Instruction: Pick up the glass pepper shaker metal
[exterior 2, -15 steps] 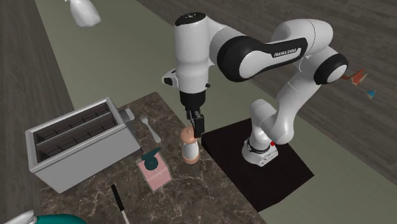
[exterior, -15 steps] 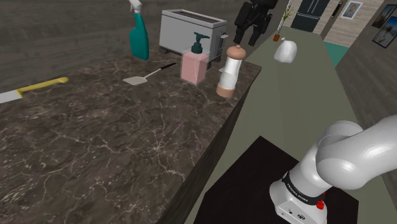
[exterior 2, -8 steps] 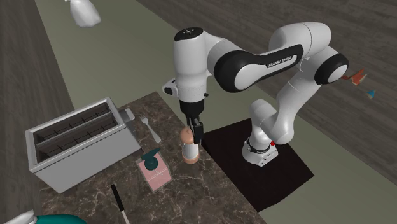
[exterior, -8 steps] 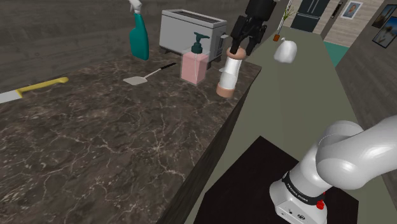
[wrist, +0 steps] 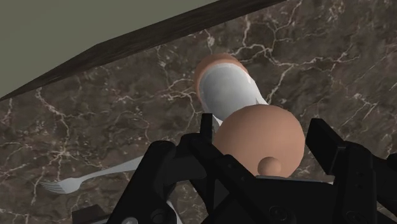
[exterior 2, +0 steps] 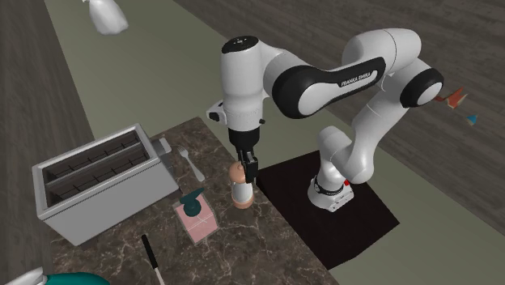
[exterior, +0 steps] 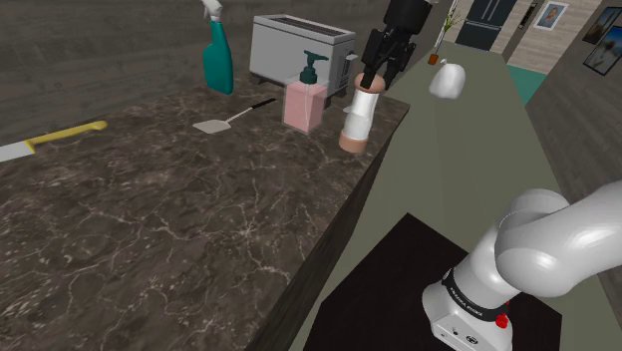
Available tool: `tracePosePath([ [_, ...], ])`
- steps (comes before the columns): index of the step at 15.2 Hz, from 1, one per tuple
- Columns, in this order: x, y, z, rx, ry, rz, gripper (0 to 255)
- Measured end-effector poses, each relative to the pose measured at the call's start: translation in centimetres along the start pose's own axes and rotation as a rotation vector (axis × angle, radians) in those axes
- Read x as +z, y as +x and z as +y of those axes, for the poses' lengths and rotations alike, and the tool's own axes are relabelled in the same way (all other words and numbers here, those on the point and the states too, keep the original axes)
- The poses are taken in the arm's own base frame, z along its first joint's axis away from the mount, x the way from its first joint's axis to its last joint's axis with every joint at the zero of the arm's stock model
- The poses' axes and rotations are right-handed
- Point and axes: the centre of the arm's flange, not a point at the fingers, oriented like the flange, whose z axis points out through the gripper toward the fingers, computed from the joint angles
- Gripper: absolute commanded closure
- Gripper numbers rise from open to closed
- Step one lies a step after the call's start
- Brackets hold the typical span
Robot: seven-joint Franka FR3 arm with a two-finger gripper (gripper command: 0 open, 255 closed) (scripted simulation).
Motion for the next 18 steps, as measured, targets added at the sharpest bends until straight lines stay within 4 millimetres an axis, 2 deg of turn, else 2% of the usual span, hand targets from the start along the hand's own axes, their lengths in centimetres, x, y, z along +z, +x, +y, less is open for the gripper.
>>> tracePosePath([
  [5,-0.5,0.0,-0.1,0.0,0.0,-0.002,255],
  [18,-7.2,0.2,-1.1,0.001,-0.001,-0.002,255],
])
